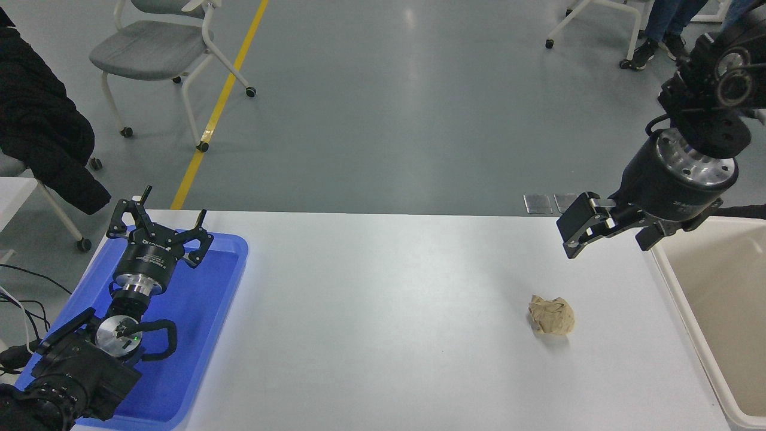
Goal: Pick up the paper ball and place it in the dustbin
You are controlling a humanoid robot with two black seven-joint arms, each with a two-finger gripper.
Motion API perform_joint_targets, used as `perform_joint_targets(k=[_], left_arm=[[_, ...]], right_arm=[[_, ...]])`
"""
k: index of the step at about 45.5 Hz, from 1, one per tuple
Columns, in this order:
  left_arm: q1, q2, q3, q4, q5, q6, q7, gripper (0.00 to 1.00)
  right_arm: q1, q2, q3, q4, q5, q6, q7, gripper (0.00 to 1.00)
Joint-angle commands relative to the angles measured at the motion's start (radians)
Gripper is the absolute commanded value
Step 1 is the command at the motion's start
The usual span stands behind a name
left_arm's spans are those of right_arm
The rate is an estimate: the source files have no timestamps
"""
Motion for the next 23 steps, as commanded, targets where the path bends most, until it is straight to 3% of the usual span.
perform_joint_targets(k=[1,23], left_arm=[[0.0,0.0,-0.002,-0.003,-0.002,0.0,-0.003,1.0],[0.0,-0.002,-0.002,0.0,0.0,0.0,-0.002,1.0]], right_arm=[[0.005,-0.003,-0.011,0.001,-0.008,0.0,-0.014,1.0],[-0.105,-0.037,0.0,-0.037,-0.041,-0.038,-0.019,1.0]])
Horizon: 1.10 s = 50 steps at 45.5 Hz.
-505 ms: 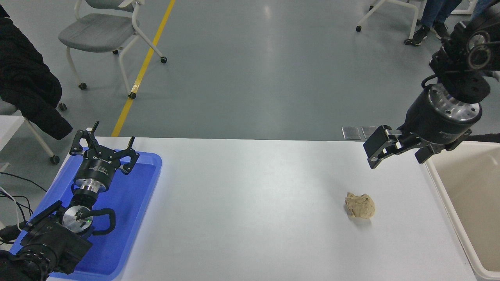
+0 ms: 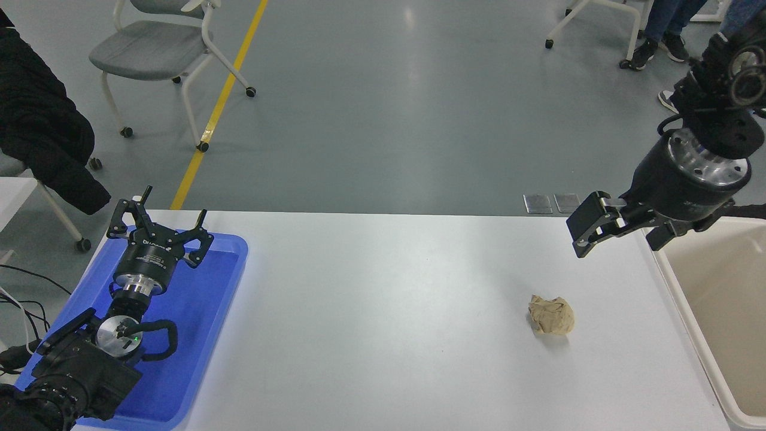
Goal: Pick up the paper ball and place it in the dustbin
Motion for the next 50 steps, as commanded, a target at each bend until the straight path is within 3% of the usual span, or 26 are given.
perform_joint_targets(k=[1,35,50], left_arm=[[0.0,0.0,0.0,0.001,0.001,0.0,0.0,1.0],[0.0,0.0,0.001,-0.003,0.001,0.0,0.002,1.0],[0.0,0.0,0.001,0.0,0.001,0.0,0.002,1.0]], right_arm=[[-0.077,-0.006,0.01,-0.031,-0.033,-0.034,-0.002,1.0],[-0.747,-0.004,0.346,-0.57,-0.195,-0.126,-0.002,1.0],[-0.982,0.115,0.478,-0.757,-0.221,-0.195,-0.004,1.0]])
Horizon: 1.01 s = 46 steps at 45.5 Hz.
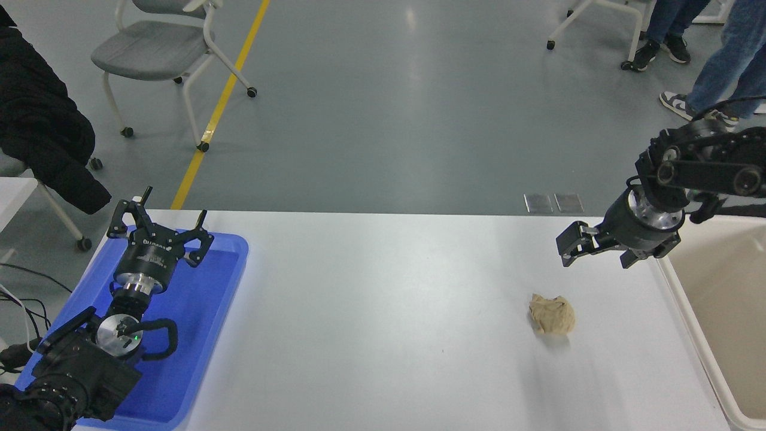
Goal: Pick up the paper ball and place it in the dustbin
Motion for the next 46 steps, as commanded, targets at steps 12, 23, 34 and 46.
perform_joint_targets(k=[12,23,34,46], left_arm=[[0.0,0.0,0.0,-0.002,0.0,0.0,0.0,1.0],[0.0,0.0,0.0,0.001,0.0,0.0,0.0,1.0],[0.0,0.0,0.0,0.001,0.0,0.0,0.0,1.0],[0.0,0.0,0.0,0.001,0.0,0.0,0.0,1.0]], right_arm=[[-0.279,0.107,0.119,-0.234,-0.038,-0.064,-0.001,1.0],[-0.335,0.133,0.138,-0.249,-0.084,-0.128,-0.001,1.0],[-0.377,0.164,0.157,-0.289,-0.086,-0.151,-0.001,1.0],[-0.415,0.166,0.16,-0.307,-0.086,-0.209,0.001,0.92]])
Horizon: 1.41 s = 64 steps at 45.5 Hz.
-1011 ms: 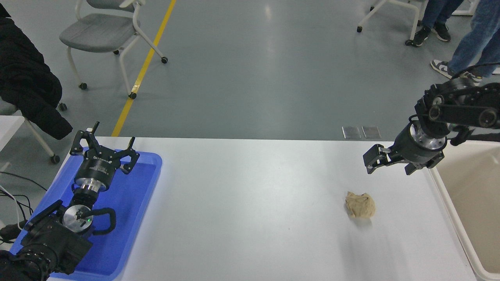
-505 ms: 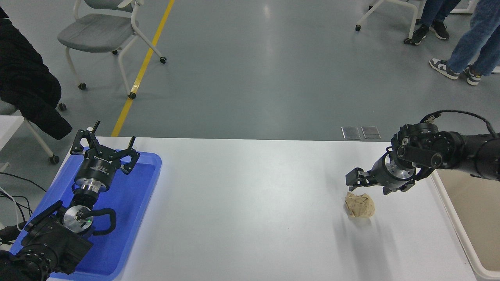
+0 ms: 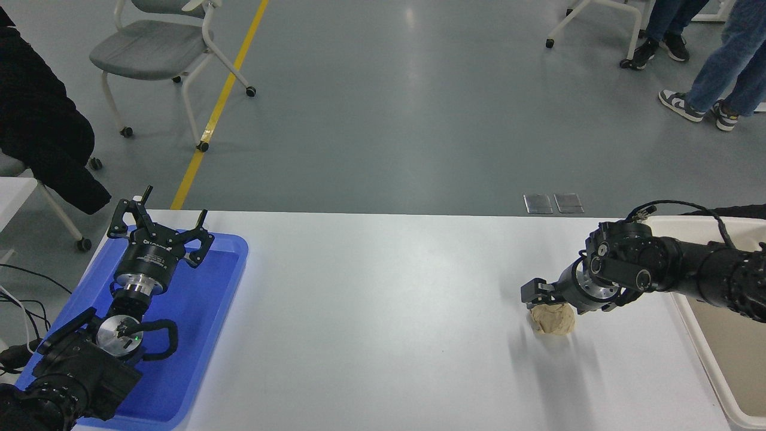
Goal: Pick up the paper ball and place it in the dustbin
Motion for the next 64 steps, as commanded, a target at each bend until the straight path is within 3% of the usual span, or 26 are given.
perform_joint_targets(k=[1,5,9,12,24,41,64], left_arm=[[-0.001,0.0,0.0,-0.002,0.0,0.0,0.0,1.0],[-0.001,0.0,0.0,-0.002,0.0,0.0,0.0,1.0],[-0.001,0.0,0.0,-0.002,0.0,0.0,0.0,1.0],[-0.001,0.0,0.0,0.001,0.0,0.0,0.0,1.0],[0.0,0.0,0.0,0.001,0.0,0.0,0.0,1.0],[0.002,0.002,0.0,-0.002,0.0,0.0,0.0,1.0],[0.002,0.002,0.0,0.001,0.0,0.0,0.0,1.0]], right_arm=[[-0.041,0.009,0.007,-0.027,-0.003,-0.047,0.003,0.86],[-0.05,0.017,0.007,-0.032,-0.003,-0.05,0.006,0.53],[-0.05,0.026,0.005,-0.036,-0.003,-0.054,0.008,0.14],[-0.044,0.026,0.007,-0.035,-0.001,-0.054,0.008,0.0],[0.091,-0.046,-0.03,0.048,0.002,0.015,0.008,0.0],[0.634,-0.224,-0.328,0.428,0.022,0.145,0.008,0.0],[1.019,-0.207,-0.515,0.637,0.095,0.193,0.006,0.0]])
